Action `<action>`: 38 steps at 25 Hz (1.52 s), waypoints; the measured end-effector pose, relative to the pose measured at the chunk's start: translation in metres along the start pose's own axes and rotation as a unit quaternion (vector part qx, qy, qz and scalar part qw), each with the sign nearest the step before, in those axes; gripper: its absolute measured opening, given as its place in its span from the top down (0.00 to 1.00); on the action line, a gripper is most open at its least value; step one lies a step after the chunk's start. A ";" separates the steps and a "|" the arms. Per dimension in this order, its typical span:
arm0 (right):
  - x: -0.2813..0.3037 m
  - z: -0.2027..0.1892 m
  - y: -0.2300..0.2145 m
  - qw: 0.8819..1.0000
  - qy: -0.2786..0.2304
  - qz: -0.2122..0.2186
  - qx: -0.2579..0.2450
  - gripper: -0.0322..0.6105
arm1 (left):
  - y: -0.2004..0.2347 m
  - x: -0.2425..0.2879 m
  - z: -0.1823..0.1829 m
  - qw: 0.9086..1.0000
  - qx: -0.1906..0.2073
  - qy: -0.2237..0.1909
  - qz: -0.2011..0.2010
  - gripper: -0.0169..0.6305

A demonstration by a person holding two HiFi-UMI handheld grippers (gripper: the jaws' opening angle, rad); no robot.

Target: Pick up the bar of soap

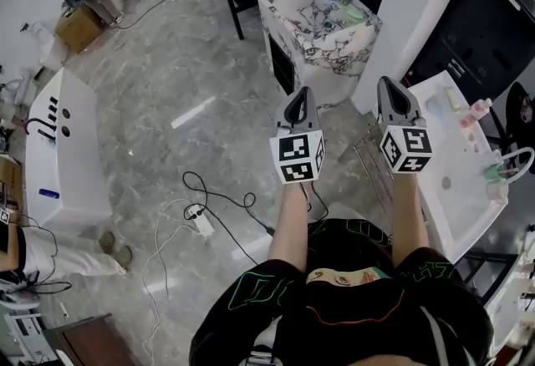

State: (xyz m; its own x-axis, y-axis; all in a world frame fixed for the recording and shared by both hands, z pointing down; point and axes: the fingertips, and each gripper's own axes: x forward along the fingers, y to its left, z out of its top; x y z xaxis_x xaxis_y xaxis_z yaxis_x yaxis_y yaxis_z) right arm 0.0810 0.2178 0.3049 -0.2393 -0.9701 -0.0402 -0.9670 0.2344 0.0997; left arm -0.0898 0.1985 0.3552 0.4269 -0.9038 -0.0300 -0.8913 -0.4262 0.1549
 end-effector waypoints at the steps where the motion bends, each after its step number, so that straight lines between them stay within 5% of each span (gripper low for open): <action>1: 0.000 0.001 -0.002 1.000 0.000 -0.002 -0.001 0.94 | -0.001 0.000 0.000 1.000 -0.001 -0.001 -0.001 0.96; 21: 0.055 0.034 0.007 0.999 -0.033 0.032 -0.022 0.94 | 0.042 0.026 0.032 0.998 -0.006 -0.051 0.025 0.96; 38: 0.204 -0.017 -0.076 0.999 -0.009 0.025 0.033 0.94 | 0.069 0.182 -0.002 1.000 0.009 0.000 0.019 0.96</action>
State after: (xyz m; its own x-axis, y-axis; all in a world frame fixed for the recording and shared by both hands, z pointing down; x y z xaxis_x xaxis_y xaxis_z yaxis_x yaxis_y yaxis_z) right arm 0.1069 0.0008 0.3061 -0.2888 -0.9559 -0.0539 -0.9572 0.2872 0.0360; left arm -0.0730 0.0051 0.3626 0.3937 -0.9189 -0.0237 -0.9091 -0.3930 0.1383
